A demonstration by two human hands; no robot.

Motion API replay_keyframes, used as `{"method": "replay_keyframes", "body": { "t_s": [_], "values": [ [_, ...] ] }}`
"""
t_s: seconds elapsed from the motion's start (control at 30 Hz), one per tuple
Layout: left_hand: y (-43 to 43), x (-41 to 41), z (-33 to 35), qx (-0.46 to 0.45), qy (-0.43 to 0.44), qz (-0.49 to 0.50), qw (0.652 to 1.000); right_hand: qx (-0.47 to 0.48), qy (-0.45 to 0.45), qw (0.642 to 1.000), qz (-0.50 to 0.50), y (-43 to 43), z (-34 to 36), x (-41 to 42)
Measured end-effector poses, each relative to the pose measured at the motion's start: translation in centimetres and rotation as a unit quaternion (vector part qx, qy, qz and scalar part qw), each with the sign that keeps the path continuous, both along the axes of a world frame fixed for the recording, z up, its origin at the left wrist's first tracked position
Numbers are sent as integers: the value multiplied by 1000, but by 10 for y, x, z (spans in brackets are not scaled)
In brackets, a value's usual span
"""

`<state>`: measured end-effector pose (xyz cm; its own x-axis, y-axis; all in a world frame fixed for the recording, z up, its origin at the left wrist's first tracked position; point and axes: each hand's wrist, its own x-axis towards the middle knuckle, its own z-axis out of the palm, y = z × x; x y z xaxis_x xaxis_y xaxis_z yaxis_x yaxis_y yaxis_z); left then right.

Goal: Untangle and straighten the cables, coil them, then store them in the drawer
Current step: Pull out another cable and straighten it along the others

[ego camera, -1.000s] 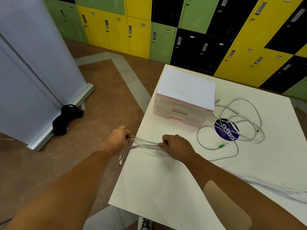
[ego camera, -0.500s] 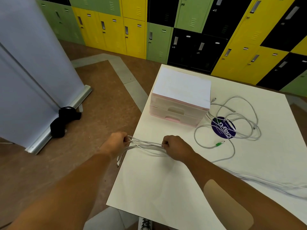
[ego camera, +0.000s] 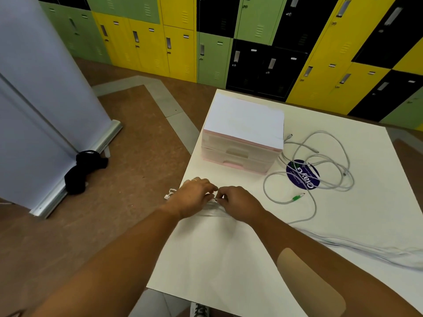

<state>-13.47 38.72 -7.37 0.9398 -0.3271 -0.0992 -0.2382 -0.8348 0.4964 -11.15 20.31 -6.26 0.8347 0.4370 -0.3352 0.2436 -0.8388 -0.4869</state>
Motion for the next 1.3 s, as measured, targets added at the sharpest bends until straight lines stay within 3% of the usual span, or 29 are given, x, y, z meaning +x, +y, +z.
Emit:
{"method": "replay_keyframes", "body": {
  "t_s": [0.17, 0.3, 0.57, 0.77, 1.03, 1.3],
  "values": [
    [-15, 2, -7, -92, 36, 31, 995, 15, 17, 999, -31, -8, 1, -3],
    [-16, 0, -7, -104, 50, 63, 991, 15, 21, 998, -56, -22, -5, -5],
    [-18, -4, -11, -82, 73, 82, 991, 3, 51, 998, -41, -53, -7, -7],
    [-20, -4, -12, -76, 74, 86, 991, -41, 17, 997, -59, -68, -2, -6],
    [-16, -2, -15, -56, 70, 97, 991, 7, 46, 997, -58, -85, -6, -8],
    [-20, 4, -10, 47, -7, 34, 998, -16, 31, 997, -62, -87, -6, -6]
  ]
}}
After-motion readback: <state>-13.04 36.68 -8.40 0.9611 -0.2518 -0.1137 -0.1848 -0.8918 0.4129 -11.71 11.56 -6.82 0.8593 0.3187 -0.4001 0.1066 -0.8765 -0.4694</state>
